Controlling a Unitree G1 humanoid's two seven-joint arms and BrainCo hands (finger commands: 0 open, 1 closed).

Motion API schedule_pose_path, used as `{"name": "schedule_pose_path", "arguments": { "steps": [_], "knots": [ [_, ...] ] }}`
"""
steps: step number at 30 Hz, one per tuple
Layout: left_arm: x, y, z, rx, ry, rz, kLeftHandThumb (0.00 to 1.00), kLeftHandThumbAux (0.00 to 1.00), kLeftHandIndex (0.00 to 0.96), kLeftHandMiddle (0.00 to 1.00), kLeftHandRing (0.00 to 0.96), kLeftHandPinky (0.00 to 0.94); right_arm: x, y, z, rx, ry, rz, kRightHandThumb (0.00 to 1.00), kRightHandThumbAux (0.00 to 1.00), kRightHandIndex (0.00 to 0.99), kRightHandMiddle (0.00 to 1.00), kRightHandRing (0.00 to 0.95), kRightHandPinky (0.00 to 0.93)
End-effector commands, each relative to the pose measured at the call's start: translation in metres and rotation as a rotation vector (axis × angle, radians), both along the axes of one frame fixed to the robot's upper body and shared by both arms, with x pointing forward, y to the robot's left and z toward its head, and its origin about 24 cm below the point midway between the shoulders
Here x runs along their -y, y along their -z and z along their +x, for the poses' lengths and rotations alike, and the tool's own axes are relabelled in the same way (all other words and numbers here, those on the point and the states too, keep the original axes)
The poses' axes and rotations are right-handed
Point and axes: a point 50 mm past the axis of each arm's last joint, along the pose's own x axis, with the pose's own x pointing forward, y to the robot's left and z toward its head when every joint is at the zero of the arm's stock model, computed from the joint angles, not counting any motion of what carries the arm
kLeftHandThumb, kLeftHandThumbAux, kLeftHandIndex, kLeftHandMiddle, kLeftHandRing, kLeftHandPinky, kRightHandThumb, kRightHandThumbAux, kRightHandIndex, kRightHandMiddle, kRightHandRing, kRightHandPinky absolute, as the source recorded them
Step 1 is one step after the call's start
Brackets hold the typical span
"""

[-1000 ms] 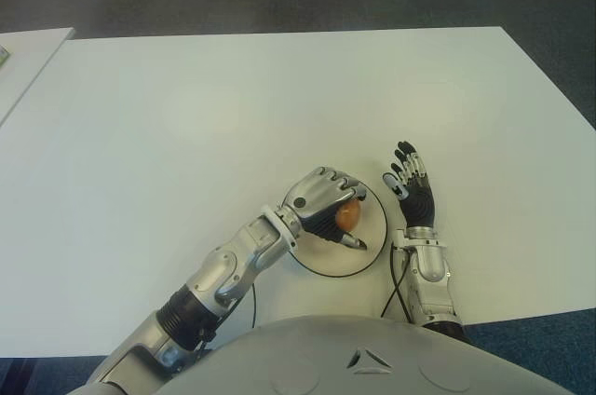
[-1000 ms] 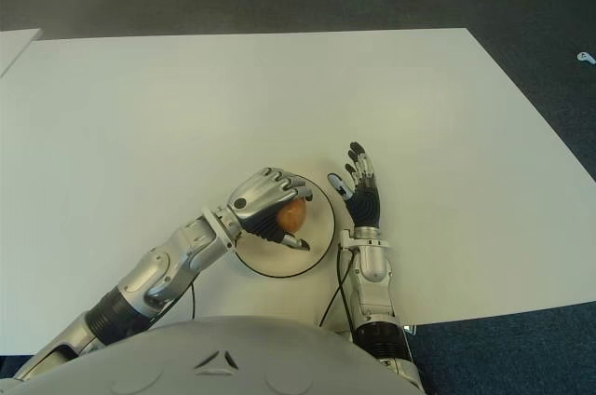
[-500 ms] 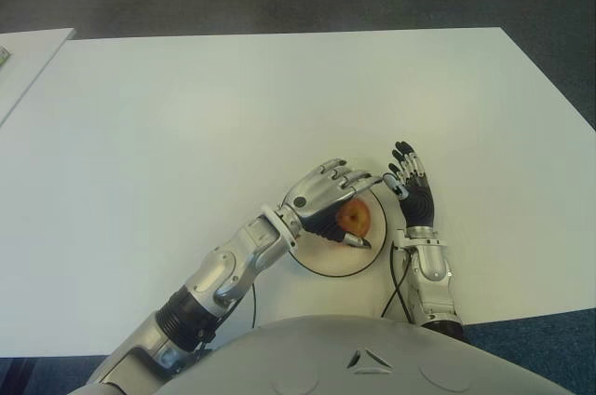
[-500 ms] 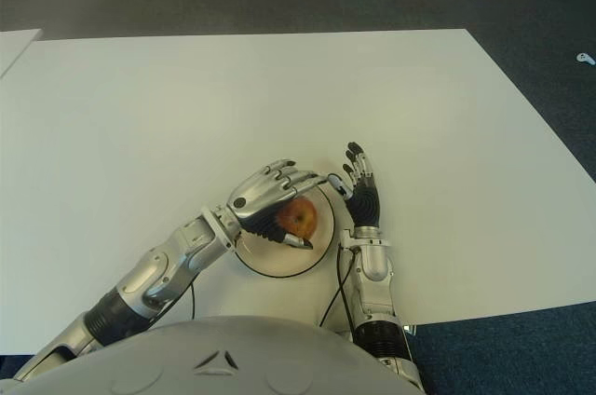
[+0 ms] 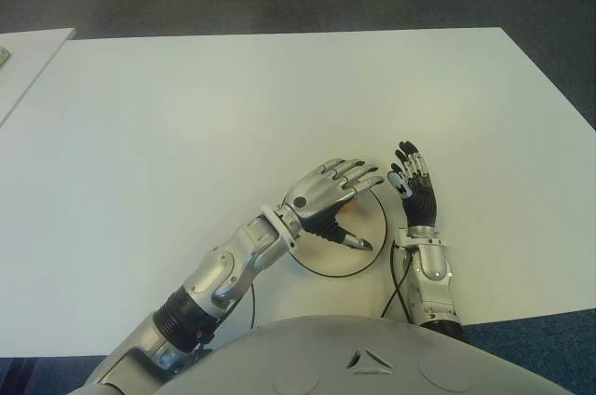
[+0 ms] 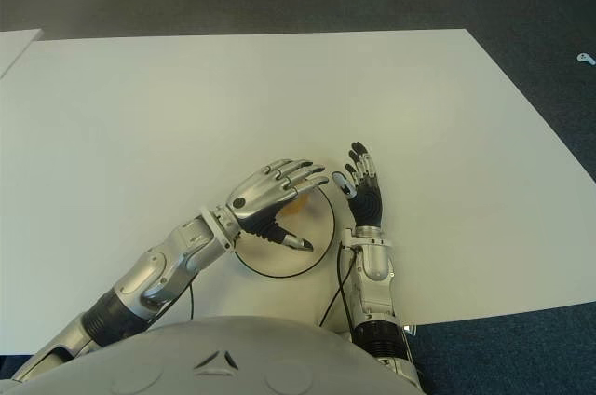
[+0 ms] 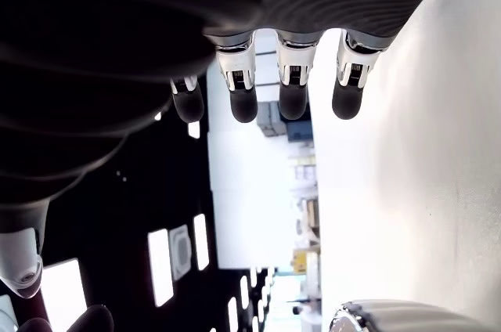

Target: Put the apples into the plate.

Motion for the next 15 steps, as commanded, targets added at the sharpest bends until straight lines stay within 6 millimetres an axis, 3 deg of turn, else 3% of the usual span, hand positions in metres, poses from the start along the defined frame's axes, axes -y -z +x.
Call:
{"name": "schedule_pose_path", "arguments": {
  "steps": [1,6,10,15],
  "knots": [
    [-0.009,0.005,0.002,-0.063,-0.059,-0.009,0.082,0.336,0.0,0.0,0.0,0.0,-0.008,0.045,-0.035,-0.282,0.037,0.036,0.134,0.512,0.0,0.0,0.0,0.0],
    [-0.019,0.007,0.006,-0.146,-0.189,-0.129,0.091,0.325,0.0,0.0,0.0,0.0,-0.01,0.044,-0.036,-0.278,0.037,-0.001,0.12,0.517,0.0,0.0,0.0,0.0],
    [-0.042,0.007,0.011,-0.213,-0.355,-0.304,0.107,0.315,0.011,0.012,0.007,0.064,-0.011,0.043,-0.038,-0.267,0.041,-0.02,0.107,0.511,0.0,0.0,0.0,0.0],
    [-0.076,0.018,0.005,-0.36,-0.651,-0.701,0.143,0.341,0.078,0.059,0.056,0.129,-0.011,0.044,-0.039,-0.257,0.055,-0.028,0.087,0.489,0.0,0.0,0.0,0.0]
  ]
}}
